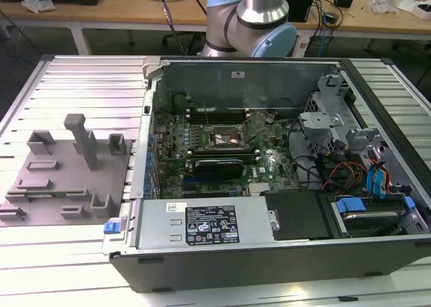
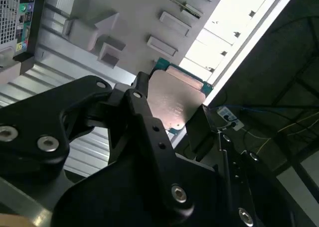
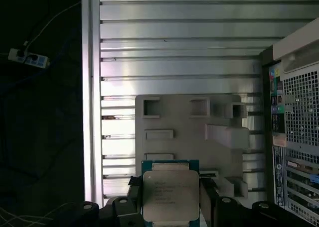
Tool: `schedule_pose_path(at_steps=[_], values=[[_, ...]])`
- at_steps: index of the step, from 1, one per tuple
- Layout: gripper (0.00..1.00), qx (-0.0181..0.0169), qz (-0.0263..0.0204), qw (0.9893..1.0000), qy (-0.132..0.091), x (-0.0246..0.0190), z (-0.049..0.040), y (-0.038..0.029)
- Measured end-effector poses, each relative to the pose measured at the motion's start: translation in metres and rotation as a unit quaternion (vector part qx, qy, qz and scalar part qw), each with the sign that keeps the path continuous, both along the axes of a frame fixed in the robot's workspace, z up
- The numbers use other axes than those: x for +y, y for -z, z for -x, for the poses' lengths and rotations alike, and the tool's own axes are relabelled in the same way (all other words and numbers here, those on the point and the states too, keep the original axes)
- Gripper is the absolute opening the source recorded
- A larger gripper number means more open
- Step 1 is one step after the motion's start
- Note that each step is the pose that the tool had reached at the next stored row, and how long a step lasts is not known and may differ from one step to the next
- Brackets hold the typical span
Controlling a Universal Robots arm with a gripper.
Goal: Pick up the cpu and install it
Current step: 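Pick up the cpu and move it towards the insertion slot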
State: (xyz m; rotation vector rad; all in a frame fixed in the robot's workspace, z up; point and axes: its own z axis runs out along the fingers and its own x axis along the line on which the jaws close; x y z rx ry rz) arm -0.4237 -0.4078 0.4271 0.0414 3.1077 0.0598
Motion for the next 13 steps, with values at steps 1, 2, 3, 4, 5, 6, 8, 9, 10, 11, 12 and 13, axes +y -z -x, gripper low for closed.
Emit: schedule_pose_path(at_steps=[1, 2, 3, 4, 5, 6, 8, 9, 10, 11, 12, 13], values=[[0.55, 0.0000, 0.0006, 1.0000, 0.000, 0.0000, 0.0000, -0.0019], [0.55, 0.0000, 0.0014, 1.0000, 0.000, 0.0000, 0.0000, -0.0028], [0.55, -0.0001, 0.0017, 1.0000, 0.000, 0.0000, 0.0000, -0.0027], [0.55, -0.0001, 0.0018, 1.0000, 0.000, 0.0000, 0.0000, -0.0027], [0.55, -0.0001, 0.0018, 1.0000, 0.000, 0.0000, 0.0000, -0.0028], [0.55, 0.0000, 0.0019, 1.0000, 0.000, 0.0000, 0.0000, -0.0029], [0.55, 0.0000, 0.0019, 1.0000, 0.000, 0.0000, -0.0001, -0.0029], [0.55, 0.0000, 0.0019, 1.0000, 0.000, 0.0001, -0.0007, -0.0029], [0.55, 0.0001, 0.0019, 1.0000, 0.000, 0.0001, -0.0016, -0.0030], [0.55, 0.0000, 0.0019, 1.0000, 0.000, 0.0000, -0.0027, -0.0029], [0.55, 0.0000, 0.0019, 1.0000, 0.000, 0.0000, -0.0038, -0.0028], [0.55, 0.0000, 0.0019, 1.0000, 0.000, 0.0000, -0.0059, -0.0029]])
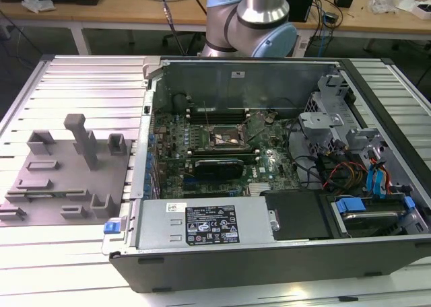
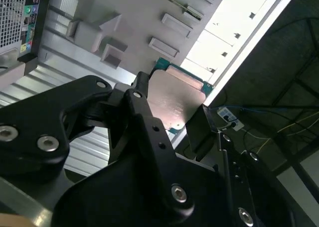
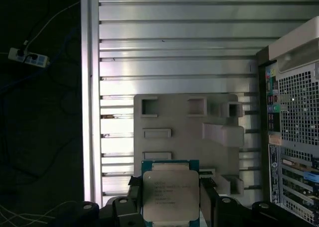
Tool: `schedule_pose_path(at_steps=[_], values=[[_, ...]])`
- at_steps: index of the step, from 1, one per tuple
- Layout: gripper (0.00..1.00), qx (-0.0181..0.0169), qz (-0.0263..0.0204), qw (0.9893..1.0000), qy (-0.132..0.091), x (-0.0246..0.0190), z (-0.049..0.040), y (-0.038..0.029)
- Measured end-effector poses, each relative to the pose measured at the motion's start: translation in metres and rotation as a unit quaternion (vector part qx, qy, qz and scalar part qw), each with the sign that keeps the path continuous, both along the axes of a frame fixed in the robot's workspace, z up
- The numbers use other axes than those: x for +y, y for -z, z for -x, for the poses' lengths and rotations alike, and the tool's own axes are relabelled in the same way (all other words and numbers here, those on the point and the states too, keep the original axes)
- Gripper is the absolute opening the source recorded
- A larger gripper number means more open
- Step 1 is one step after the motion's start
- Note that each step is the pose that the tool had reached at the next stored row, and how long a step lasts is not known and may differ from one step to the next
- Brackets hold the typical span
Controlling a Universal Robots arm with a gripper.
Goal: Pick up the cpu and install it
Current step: 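Pick up the cpu and move it towards the insertion slot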
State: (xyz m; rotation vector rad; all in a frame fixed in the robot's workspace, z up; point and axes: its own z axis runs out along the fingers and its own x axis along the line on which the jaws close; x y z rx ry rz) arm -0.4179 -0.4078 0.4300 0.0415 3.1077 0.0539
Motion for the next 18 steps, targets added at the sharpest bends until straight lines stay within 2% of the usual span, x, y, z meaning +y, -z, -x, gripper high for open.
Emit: schedule_pose_path(at_steps=[18], values=[[0.55, 0.0000, 0.0000, 1.0000, 0.000, -0.0009, -0.0325, 0.0000]])
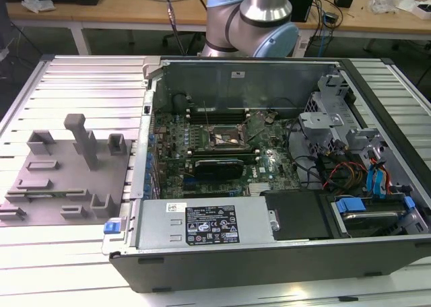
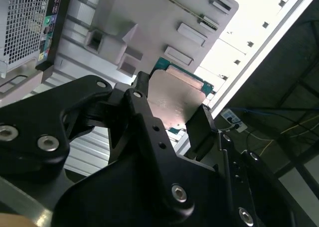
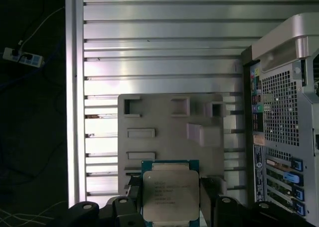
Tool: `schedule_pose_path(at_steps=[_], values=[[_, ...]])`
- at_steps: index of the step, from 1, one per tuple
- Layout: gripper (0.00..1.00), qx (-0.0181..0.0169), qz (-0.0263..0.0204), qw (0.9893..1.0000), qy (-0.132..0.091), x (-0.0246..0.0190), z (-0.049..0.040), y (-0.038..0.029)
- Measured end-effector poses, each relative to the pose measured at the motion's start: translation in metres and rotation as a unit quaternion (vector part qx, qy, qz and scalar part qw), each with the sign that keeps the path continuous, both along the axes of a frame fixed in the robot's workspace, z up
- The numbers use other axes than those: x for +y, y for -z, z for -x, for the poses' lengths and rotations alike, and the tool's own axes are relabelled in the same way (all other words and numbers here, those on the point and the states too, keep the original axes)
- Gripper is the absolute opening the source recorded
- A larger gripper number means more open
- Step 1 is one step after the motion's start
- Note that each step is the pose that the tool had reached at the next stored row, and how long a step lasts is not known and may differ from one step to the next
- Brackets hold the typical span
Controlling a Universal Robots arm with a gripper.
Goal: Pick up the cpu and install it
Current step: 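Pick up the cpu and move it towards the insertion slot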
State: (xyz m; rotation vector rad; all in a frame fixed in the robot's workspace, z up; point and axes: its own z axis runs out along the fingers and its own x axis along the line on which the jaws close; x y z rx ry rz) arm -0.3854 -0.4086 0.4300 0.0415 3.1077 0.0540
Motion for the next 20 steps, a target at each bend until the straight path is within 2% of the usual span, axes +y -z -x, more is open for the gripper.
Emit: schedule_pose_path(at_steps=[3, 12, 16, 20], values=[[0.55, -0.0001, 0.0000, 1.0000, 0.000, -0.0007, -0.0087, 0.0001], [0.55, 0.0000, 0.0000, 1.0000, 0.000, -0.0018, -0.0262, 0.0001], [0.55, 0.0000, 0.0000, 1.0000, 0.000, -0.0026, -0.0413, 0.0001], [0.55, 0.0000, 0.0000, 1.0000, 0.000, -0.0030, -0.0495, 0.0000]])
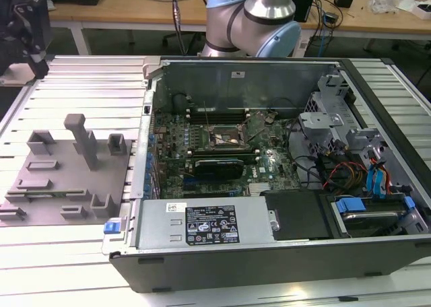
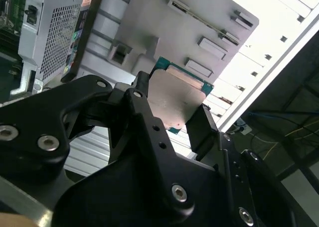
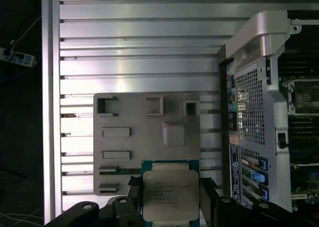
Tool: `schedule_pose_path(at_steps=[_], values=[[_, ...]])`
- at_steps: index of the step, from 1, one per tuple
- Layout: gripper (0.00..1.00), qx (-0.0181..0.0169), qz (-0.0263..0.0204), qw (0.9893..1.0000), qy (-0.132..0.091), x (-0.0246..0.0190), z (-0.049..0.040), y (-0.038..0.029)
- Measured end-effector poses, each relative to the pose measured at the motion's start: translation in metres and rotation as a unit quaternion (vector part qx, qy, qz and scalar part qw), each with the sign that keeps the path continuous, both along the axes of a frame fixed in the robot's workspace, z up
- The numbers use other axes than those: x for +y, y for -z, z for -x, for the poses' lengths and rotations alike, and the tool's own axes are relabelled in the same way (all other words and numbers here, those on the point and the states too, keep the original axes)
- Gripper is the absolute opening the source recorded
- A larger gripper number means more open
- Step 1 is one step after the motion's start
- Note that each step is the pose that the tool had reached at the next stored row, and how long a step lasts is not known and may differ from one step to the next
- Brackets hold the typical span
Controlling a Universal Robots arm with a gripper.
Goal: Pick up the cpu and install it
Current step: 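Pick up the cpu and move it towards the insertion slot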
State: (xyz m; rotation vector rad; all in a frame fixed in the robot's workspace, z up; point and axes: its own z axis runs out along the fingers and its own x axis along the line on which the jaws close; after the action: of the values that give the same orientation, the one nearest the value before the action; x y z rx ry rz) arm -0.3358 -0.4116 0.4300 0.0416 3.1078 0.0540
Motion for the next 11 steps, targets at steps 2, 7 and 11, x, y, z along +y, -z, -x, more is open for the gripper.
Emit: schedule_pose_path(at_steps=[2, 7, 11], values=[[0.55, 0.0000, 0.0000, 1.0000, 0.000, -0.0004, -0.0056, 0.0000], [0.55, 0.0000, 0.0000, 1.0000, 0.000, -0.0009, -0.0169, 0.0000], [0.55, 0.0000, 0.0000, 1.0000, 0.000, -0.0015, -0.0268, 0.0000]])
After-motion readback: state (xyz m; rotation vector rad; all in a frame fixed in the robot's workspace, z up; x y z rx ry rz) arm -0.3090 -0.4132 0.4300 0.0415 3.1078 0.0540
